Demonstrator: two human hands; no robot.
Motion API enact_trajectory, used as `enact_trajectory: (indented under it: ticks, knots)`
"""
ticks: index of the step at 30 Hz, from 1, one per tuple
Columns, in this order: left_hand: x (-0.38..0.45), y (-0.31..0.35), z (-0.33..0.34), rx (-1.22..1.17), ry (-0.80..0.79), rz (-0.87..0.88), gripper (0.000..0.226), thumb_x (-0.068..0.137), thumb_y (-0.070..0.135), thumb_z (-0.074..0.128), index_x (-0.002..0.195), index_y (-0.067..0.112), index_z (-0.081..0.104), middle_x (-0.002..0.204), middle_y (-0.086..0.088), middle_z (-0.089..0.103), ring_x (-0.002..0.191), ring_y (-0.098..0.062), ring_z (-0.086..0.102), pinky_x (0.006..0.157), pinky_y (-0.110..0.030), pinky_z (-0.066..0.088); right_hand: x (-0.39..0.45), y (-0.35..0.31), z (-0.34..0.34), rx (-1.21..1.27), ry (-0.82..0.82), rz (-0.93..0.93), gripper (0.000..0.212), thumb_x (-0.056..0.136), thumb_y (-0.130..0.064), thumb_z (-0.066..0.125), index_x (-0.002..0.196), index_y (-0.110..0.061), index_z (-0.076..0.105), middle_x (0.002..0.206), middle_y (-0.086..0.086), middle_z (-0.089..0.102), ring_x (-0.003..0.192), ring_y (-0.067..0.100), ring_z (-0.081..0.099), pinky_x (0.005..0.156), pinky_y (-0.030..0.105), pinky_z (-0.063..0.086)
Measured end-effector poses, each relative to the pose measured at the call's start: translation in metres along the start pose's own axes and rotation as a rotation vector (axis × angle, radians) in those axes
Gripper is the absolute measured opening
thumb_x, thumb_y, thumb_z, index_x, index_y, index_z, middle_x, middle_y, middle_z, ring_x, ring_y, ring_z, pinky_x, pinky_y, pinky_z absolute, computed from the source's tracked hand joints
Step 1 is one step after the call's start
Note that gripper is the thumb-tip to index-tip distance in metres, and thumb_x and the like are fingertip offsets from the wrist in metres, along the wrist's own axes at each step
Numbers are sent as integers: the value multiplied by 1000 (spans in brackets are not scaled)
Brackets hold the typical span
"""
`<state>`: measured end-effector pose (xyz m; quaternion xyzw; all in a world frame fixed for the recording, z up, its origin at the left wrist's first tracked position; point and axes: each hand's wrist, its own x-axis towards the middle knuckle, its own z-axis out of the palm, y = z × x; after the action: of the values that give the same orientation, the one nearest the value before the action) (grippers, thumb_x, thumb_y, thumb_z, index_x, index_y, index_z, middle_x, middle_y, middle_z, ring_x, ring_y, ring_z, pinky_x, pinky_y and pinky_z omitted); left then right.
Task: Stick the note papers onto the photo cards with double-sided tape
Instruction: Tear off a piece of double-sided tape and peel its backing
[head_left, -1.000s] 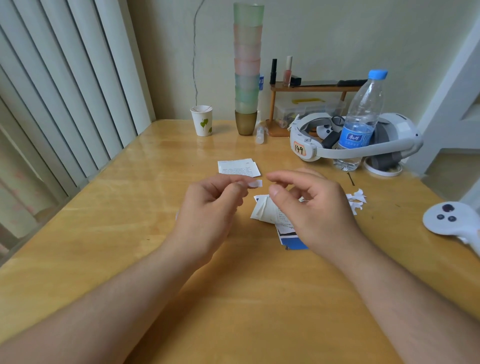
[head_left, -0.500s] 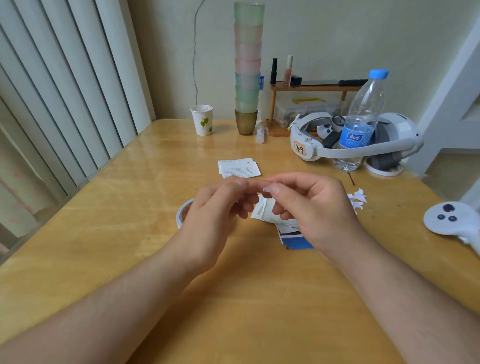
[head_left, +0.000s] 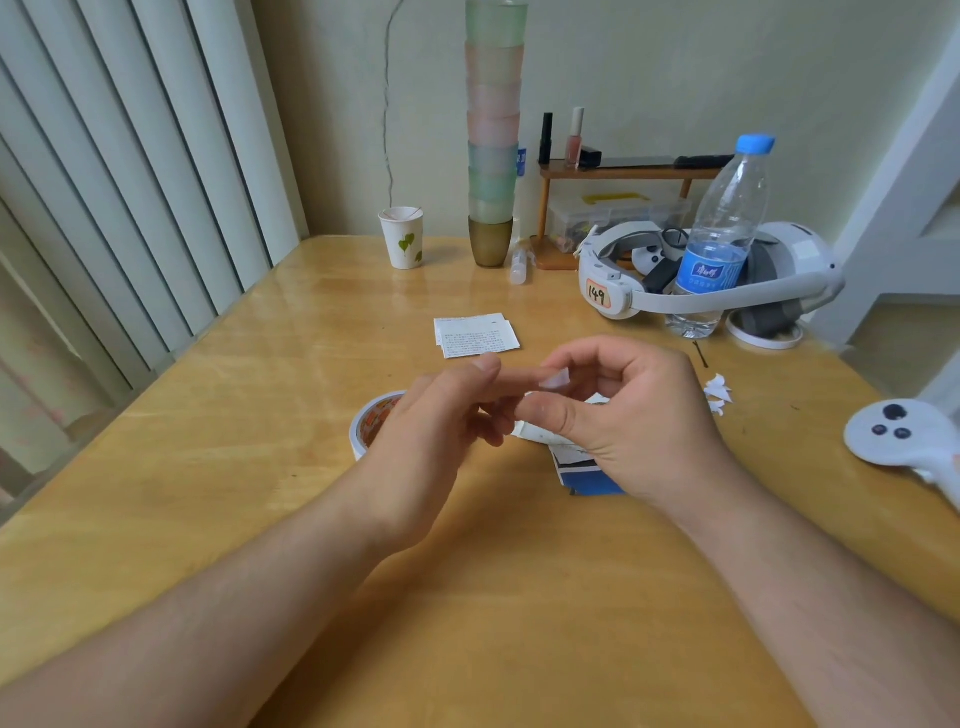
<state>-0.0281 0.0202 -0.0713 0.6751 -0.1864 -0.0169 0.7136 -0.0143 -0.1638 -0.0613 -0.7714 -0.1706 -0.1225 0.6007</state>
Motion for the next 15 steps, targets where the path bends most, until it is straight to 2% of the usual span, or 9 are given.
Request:
enact_trajectory:
  ticks: [2, 3, 6, 8, 12, 15]
  knots:
    - [0, 1, 1, -82, 18, -58, 55, 95, 51, 38, 112, 24, 83, 102, -8, 61, 81, -12, 47, 76, -23, 41, 0, 1, -3, -54, 39, -31, 55, 63, -47, 95, 111, -39, 67, 100, -11, 71, 75, 19, 69, 70, 38, 60]
    - [1, 2, 1, -122, 27, -88, 58, 94, 52, 37, 114, 22, 82, 96, -5, 57, 79, -12, 47, 76, -23, 41, 0, 2, -5, -105, 74, -78, 52, 70, -39, 95, 111, -40, 64, 103, -12, 67, 76, 18, 69, 70, 39, 60]
    - [1, 4, 0, -197, 31, -138, 61, 92, 55, 37, 115, 20, 82, 88, 1, 51, 78, -12, 46, 77, -27, 39, 0, 5, -7, -326, 162, -325, 29, 78, -14, 85, 94, -29, 66, 100, -10, 62, 78, 16, 65, 67, 36, 57]
    - [0, 5, 1, -203, 17, -140, 62, 93, 56, 36, 116, 20, 81, 88, 0, 50, 78, -14, 45, 79, -30, 38, -1, 6, -4, -414, 189, -447, 18, 80, -10, 83, 90, -22, 73, 96, -6, 63, 77, 14, 62, 67, 29, 54]
    - [-2, 3, 5, -147, -48, -106, 61, 95, 55, 32, 121, 27, 79, 90, 0, 51, 80, -13, 45, 79, -29, 38, 1, 9, 0, -472, 243, -497, 9, 81, -8, 80, 87, -14, 78, 87, -1, 66, 76, 10, 61, 68, 20, 50]
    - [-2, 1, 6, -117, -64, -91, 61, 97, 55, 32, 129, 26, 75, 94, 0, 52, 83, -14, 45, 80, -29, 39, 1, 10, -2, -493, 267, -490, 7, 81, -7, 79, 85, -14, 78, 85, -1, 67, 75, 9, 61, 69, 14, 48]
